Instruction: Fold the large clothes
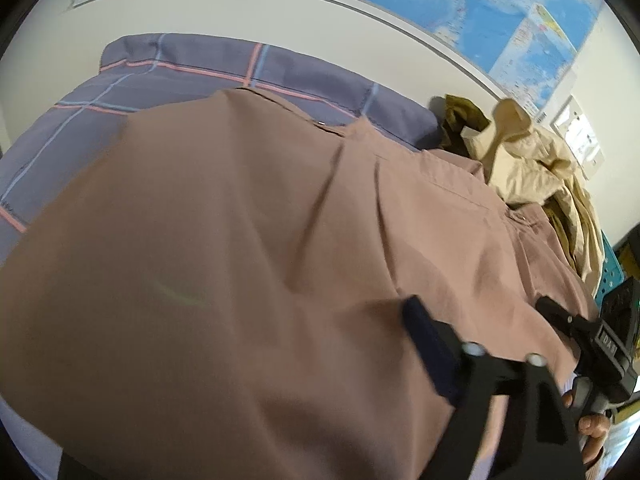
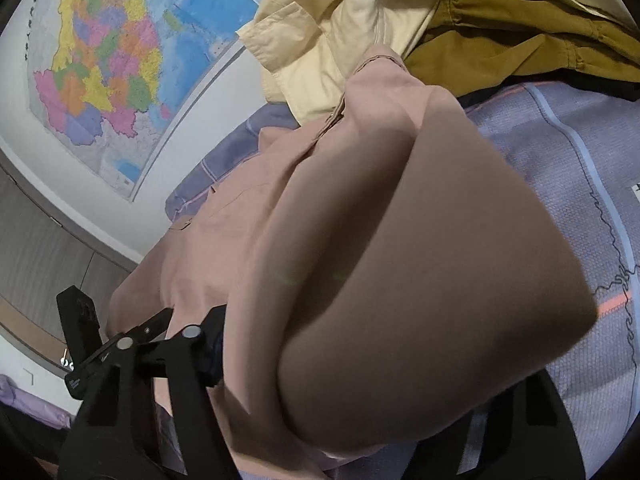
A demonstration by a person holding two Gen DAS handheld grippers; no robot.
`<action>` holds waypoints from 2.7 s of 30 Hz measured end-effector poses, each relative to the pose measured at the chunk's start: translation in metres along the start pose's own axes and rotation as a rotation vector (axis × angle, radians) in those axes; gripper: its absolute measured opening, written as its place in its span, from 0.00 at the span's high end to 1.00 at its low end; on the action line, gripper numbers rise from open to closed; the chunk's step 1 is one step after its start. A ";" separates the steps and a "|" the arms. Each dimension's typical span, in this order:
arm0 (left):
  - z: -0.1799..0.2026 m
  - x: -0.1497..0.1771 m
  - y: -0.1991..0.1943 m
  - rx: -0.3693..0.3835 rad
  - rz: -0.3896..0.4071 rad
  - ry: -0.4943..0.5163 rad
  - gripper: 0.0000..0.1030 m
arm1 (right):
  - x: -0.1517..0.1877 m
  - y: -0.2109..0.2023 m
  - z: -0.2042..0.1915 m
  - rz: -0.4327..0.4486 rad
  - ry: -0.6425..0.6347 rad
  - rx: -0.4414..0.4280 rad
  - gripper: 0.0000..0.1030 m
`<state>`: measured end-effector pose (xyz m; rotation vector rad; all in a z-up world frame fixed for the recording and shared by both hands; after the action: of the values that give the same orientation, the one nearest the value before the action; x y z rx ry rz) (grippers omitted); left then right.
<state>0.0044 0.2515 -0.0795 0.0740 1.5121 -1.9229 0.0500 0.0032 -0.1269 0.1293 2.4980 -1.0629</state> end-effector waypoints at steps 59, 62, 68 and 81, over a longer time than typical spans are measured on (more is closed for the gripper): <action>-0.030 -0.043 -0.017 -0.160 -0.022 0.214 0.89 | -0.024 -0.044 -0.058 0.070 -0.455 0.331 0.98; -0.030 -0.066 -0.025 -0.160 0.033 0.195 0.96 | -0.044 -0.049 -0.063 0.135 -0.429 0.314 0.98; -0.036 -0.081 -0.010 -0.181 0.030 0.170 0.92 | -0.050 0.003 -0.029 -0.043 -0.366 0.359 0.95; -0.027 -0.038 -0.050 -0.072 0.074 0.294 0.62 | 0.000 -0.043 -0.055 -0.020 -0.472 0.253 0.61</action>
<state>-0.0030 0.2976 -0.0303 0.3901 1.7415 -1.8576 0.0206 0.0117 -0.0639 -0.0681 1.9458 -1.2478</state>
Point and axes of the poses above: each gripper's, at about its wrist camera, not at the fingertips, and y roughly the way its jaws point, z to its right, x to its underside, the point moved 5 cm from there along y, roughly the way its jaws point, and after that the axes turned 8 degrees about -z, right-handed, at the moved point
